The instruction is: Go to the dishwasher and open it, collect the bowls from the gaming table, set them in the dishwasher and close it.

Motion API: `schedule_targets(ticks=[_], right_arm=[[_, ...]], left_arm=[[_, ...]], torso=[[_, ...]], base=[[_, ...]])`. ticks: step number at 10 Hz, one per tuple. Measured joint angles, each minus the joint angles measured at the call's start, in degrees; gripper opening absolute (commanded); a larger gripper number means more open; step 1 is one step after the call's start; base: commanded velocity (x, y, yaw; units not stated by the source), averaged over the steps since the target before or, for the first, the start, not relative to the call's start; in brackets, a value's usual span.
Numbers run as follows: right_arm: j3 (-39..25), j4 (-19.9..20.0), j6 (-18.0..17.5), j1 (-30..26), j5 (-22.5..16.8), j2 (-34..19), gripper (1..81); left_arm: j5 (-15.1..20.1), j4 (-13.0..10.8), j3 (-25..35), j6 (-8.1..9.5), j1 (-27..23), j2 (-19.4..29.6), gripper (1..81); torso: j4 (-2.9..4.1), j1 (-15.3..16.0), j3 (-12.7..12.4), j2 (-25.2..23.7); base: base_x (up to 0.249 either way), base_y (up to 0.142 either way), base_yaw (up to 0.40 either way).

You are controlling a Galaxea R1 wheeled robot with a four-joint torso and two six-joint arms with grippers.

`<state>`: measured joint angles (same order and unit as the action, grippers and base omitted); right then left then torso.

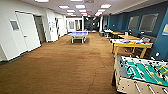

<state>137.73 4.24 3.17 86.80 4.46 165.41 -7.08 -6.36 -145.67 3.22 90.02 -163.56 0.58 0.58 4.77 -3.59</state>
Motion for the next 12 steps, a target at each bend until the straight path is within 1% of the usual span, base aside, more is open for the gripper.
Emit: schedule_targets(ticks=[1, 2, 4, 12], right_arm=[[-0.5, 0.0, 0.0, -0.3, 0.0, 1.5, 81.1], [-0.8, -0.2, 0.0, -0.3, 0.2, 1.6, 81.1], [-0.7, -0.3, 0.0, 0.3, -0.1, 0.9, 81.1], [-0.4, -0.3, 0.0, -0.1, 0.0, 1.2, 81.1]], left_arm=[[-0.3, 0.0, -0.6, 0.00, -0.7, 1.0, 81.1], [-0.4, 0.0, -1.1, 0.00, -0.9, 1.5, 81.1], [-0.1, 0.0, -1.0, 0.00, -0.1, 1.1, 81.1], [-0.2, 0.0, -0.7, 0.00, -0.1, 0.9, 81.1]], torso=[[0.00, 0.0, 0.0, 0.0], [0.00, 0.0, 0.0, 0.0], [0.00, 0.0, 0.0, 0.0], [0.00, 0.0, 0.0, 0.0]], base=[[0.174, 0.000, 0.000], [0.173, 0.000, 0.000], [0.171, 0.000, 0.000], [0.162, 0.000, 0.000]])
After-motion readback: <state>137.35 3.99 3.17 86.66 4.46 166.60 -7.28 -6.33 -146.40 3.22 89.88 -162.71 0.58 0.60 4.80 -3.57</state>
